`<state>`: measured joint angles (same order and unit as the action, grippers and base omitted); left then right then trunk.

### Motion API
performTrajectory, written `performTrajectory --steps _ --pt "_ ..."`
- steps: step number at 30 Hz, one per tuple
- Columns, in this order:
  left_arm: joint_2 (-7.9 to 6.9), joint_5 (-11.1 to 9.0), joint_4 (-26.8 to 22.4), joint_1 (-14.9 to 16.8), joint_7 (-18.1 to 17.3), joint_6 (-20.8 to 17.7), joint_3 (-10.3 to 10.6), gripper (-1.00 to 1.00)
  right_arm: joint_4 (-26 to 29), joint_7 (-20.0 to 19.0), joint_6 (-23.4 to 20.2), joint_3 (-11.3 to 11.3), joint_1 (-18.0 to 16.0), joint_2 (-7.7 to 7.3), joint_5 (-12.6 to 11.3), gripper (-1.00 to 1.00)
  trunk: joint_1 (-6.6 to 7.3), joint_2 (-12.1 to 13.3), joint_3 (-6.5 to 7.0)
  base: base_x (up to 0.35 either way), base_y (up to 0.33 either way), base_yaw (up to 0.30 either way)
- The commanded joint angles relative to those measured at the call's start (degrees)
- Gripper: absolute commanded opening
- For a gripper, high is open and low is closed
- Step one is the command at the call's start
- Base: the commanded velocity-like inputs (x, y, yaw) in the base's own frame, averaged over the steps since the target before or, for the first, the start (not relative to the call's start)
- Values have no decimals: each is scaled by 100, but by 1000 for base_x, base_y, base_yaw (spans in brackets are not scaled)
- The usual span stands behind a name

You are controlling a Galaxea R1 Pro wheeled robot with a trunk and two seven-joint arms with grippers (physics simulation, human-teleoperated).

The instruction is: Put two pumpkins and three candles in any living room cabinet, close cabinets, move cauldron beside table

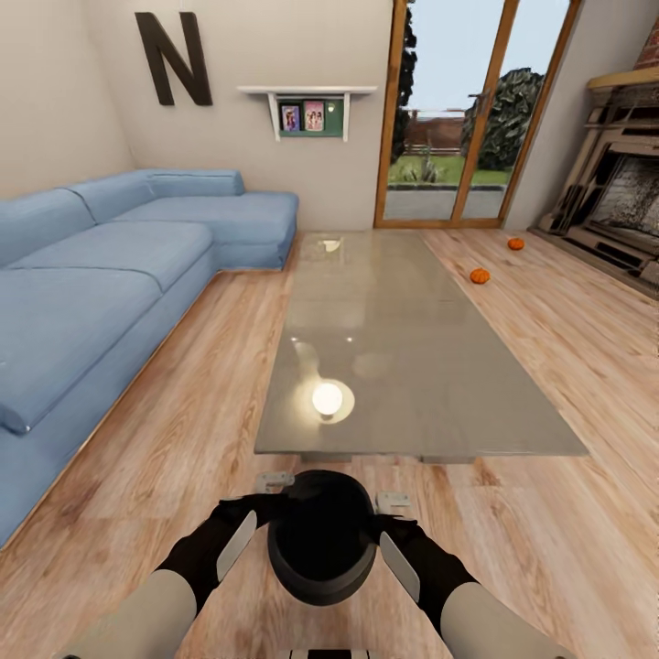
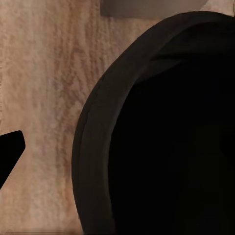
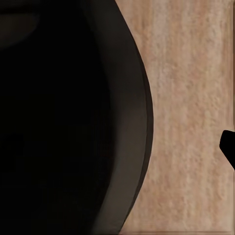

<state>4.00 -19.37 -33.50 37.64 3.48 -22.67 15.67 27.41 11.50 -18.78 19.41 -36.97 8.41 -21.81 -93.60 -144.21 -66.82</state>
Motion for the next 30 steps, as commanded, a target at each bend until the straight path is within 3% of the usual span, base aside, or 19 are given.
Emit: performTrajectory --steps 1,25,30 --pt "-4 -61 -11 2 36 -28 24 100 10 54 -21 45 -3 -6 -61 100 5 0 18 -66 0 0" --pt "-4 -58 -16 -1 44 -27 33 100 13 54 26 54 -1 -7 -61 100 66 32 550 -106 0 0" --pt "-4 -58 -19 -1 47 -27 33 100 232 54 42 45 4 -13 -61 100 79 38 661 -138 0 0"
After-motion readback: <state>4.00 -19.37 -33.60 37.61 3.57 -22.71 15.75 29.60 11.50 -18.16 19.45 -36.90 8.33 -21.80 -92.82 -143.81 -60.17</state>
